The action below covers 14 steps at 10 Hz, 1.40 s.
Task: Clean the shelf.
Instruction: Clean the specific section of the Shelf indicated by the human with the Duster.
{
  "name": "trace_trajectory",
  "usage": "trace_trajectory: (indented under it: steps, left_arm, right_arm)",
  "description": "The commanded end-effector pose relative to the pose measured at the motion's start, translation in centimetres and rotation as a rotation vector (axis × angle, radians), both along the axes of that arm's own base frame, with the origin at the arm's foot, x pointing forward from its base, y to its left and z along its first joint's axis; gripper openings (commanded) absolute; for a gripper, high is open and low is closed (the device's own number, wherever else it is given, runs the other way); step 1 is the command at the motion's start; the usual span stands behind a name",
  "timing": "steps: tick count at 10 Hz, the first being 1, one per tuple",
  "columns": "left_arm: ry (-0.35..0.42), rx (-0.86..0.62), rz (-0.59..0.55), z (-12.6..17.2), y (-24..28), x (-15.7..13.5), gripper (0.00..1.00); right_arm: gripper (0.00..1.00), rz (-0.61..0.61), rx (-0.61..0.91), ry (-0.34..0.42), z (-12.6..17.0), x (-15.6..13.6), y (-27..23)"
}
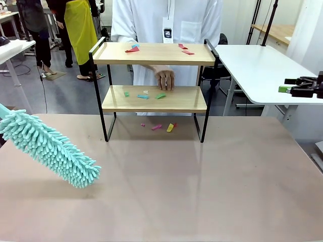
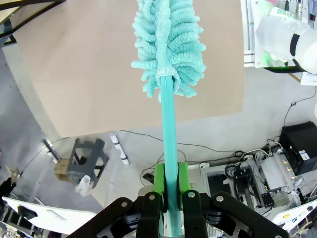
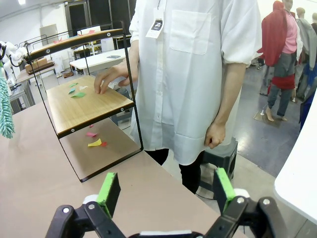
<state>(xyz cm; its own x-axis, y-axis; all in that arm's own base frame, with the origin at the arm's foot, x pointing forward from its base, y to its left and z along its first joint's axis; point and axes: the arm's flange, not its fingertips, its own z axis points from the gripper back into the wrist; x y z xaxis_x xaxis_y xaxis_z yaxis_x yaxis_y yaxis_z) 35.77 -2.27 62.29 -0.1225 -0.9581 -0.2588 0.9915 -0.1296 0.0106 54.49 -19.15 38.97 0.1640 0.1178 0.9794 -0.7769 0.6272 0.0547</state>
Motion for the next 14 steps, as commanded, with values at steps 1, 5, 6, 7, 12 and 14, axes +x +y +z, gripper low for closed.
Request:
trace_trajectory:
  steps: [1, 5, 6, 7, 12, 14]
  left_arm:
    - [-0.012, -0.005, 0.002, 0.2, 0.2, 0.1, 0.13]
    - [-0.012, -0.005, 0.002, 0.2, 0.2, 0.1, 0.13]
    - [-0.012, -0.005, 0.002, 0.2, 0.2, 0.1, 0.13]
    - [-0.012, -0.005, 0.002, 0.2, 0.2, 0.1, 0.13]
    - [0.101, -0.366, 0.085, -1.1, -2.3, -1.0, 0.13]
    - [0.131, -0.480, 0.233, -0.9, -6.7, -2.9, 0.13]
  right_arm:
    - [1.00, 0.003, 0.000, -0.006, 0.3, 0.0, 0.2]
    - [1.00, 0.003, 0.000, -0.006, 0.3, 0.0, 0.2]
    - [1.00, 0.003, 0.000, -0.006, 0.3, 0.0, 0.2]
    - [1.00, 0.003, 0.000, -0.006, 0.3, 0.0, 0.2]
    - [1.00, 0.003, 0.000, -0.006, 0.3, 0.0, 0.2]
    - [1.00, 0.003, 0.000, -0.006, 0.3, 0.0, 0.2]
